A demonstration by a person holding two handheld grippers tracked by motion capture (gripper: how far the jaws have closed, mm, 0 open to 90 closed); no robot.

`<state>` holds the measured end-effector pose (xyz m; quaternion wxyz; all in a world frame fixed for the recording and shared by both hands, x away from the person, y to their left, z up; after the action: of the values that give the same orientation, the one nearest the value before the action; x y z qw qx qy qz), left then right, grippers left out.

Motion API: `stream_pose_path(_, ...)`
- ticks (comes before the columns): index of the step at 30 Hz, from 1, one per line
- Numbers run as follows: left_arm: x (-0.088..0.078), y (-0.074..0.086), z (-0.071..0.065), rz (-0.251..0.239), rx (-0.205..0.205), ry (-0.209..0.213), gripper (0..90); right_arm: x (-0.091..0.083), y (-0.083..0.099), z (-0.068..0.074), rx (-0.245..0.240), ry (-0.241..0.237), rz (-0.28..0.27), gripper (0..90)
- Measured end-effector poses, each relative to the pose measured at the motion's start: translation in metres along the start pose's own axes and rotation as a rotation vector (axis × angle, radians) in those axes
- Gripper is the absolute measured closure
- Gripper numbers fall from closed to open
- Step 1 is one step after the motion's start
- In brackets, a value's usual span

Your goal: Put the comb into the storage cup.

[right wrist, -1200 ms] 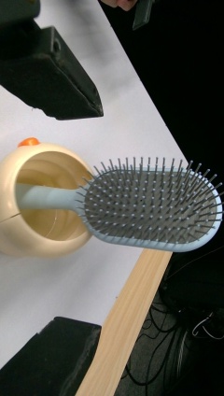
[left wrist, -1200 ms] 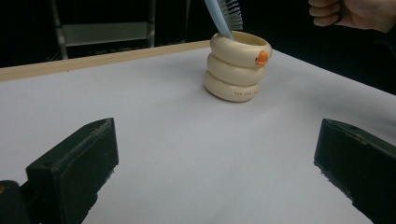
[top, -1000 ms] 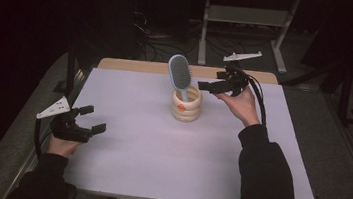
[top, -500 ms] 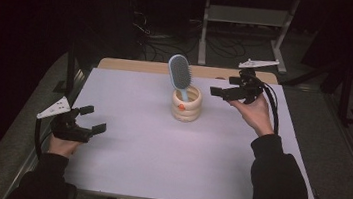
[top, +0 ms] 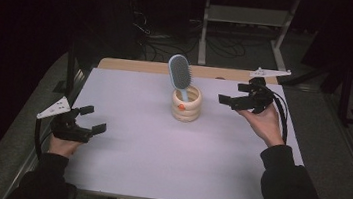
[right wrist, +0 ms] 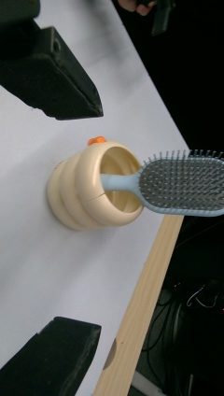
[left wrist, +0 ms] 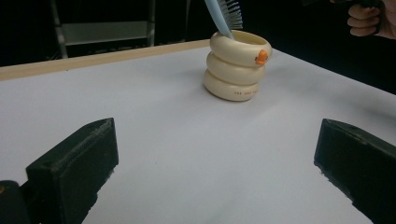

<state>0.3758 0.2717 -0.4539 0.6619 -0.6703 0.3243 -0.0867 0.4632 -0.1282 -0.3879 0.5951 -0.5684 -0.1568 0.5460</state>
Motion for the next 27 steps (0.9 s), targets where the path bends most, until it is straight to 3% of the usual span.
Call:
stream_pose_path(16, 0.0, 0.0, -0.001, 0.001, 0.003, 0.0, 0.0, -0.022, 0.037, 0.002, 0.006, 0.037, 0.041, 0.0)
stream_pose_path(27, 0.0, 0.0, -0.001, 0.002, 0.004, -0.001, 0.0, -0.043, 0.059, 0.0, 0.031, 0.053, 0.021, 0.0)
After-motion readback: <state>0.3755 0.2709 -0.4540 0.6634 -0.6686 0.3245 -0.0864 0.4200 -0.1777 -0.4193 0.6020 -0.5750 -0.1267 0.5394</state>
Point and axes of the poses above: each handheld gripper's, and its own axes: x roughly forward along the jaws, y roughly out of its underside, z roughly to its left, the point moved 10 cm from there along x, roughly forward along the jaws, and after that the axes turned 15 degrees about -y, right-handed, at the moved point
